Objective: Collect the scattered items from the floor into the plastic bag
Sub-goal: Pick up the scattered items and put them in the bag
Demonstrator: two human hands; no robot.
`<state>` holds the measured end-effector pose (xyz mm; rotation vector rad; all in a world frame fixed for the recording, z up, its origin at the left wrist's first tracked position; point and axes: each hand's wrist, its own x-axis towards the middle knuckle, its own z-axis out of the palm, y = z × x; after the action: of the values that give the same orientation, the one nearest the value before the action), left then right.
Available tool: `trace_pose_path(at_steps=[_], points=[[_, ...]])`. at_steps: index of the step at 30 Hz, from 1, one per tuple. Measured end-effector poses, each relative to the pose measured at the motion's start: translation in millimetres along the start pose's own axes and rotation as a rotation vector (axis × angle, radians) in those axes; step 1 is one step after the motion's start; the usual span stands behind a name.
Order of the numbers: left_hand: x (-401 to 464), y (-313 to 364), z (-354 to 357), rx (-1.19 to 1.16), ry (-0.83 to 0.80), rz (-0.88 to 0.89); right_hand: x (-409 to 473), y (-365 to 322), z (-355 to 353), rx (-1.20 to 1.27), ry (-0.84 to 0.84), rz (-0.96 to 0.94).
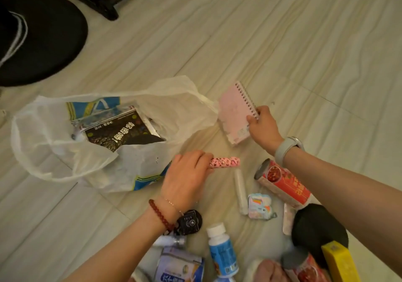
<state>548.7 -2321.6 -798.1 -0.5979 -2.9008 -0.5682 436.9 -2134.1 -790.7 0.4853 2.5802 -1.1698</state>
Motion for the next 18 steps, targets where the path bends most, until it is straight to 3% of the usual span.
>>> trace_pose_path(at_steps=[4, 7, 12, 15, 18], points=[[0, -26, -45, 0.002, 0.225, -0.163, -14, -35, -5, 0.135, 0.159, -0.254], [-4, -59, -69, 0.132, 0.274, -0.388, -29, -65, 0, 0.244, 0.202, -0.454], [0, -107, -80, 0.155, 0.118, -0.8, -58, -105, 11, 0.19, 0.034, -0.738], [-1, -122, -70, 0.177, -0.028, -0.803, -75, -118, 20, 0.059, 0.048, -0.879], [-16, -121, -64, 0.159, -0.015, -0.751, -84, -130, 25, 0.093, 0.149, -0.98]])
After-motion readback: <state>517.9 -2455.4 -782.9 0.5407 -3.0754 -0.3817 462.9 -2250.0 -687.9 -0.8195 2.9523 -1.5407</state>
